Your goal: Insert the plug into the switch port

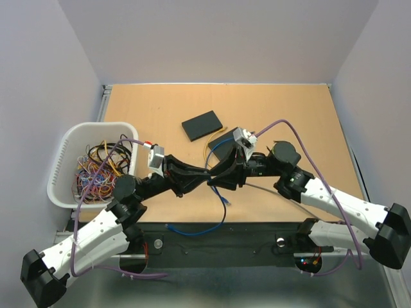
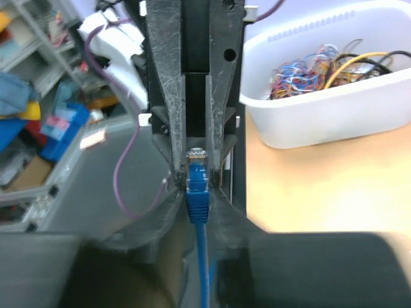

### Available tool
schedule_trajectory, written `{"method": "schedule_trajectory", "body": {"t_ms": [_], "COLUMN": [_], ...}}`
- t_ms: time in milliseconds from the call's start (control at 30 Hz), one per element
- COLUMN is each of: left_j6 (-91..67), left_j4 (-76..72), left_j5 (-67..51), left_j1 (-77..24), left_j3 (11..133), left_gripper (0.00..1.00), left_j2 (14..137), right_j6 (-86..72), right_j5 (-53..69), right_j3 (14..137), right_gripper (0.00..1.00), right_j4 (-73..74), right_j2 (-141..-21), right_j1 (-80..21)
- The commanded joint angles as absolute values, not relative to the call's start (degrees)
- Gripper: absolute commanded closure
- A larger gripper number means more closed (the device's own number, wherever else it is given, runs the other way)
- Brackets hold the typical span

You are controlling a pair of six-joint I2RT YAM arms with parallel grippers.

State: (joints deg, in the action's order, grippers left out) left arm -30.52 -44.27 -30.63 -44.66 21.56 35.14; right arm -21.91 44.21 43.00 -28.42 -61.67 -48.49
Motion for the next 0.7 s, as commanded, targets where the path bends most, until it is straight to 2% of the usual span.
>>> {"method": "schedule_trajectory", "body": {"t_ms": [0, 67, 133, 233, 367, 400, 667], "left_j6": [-31.9, -33.0, -35.9, -38.2, -39.3, -39.6, -40.0], "left_j4": [-33.7, -27.5, -17.2, -8.2, -9.9, -10.2, -11.2], "left_j5": [-23.4, -16.3, -6.7, 2.3, 3.2, 3.3, 3.0], "left_j1": [-45.0, -45.0, -45.0, -45.0, -45.0, -45.0, -45.0], "left_j3": [27.5, 30.1, 35.5, 38.2, 37.8, 38.0, 38.7], "left_gripper": [1.0, 1.0, 1.0, 1.0, 1.0, 1.0, 1.0], "left_j2": [35.5, 35.9, 37.3, 40.2, 41.6, 42.3, 44.7], "right_j6": [-21.8, -20.1, -18.4, -17.8, -17.1, -16.9, -16.1], "right_j5": [32.3, 28.1, 21.0, 17.0, 12.0, 9.5, 0.5], "right_j3": [43.1, 43.5, 44.1, 44.8, 47.1, 48.4, 51.4], "right_gripper": [0.36, 0.29, 0.27, 0.27, 0.3, 0.34, 0.47], "right_j4": [-27.1, -23.0, -16.1, -13.0, -7.2, -5.1, -5.2], "right_j2": [-57.2, -55.5, -52.9, -51.5, -54.7, -55.6, -63.9], "right_j1": [-49.0, -49.0, -49.0, -49.0, -49.0, -49.1, -52.7]}}
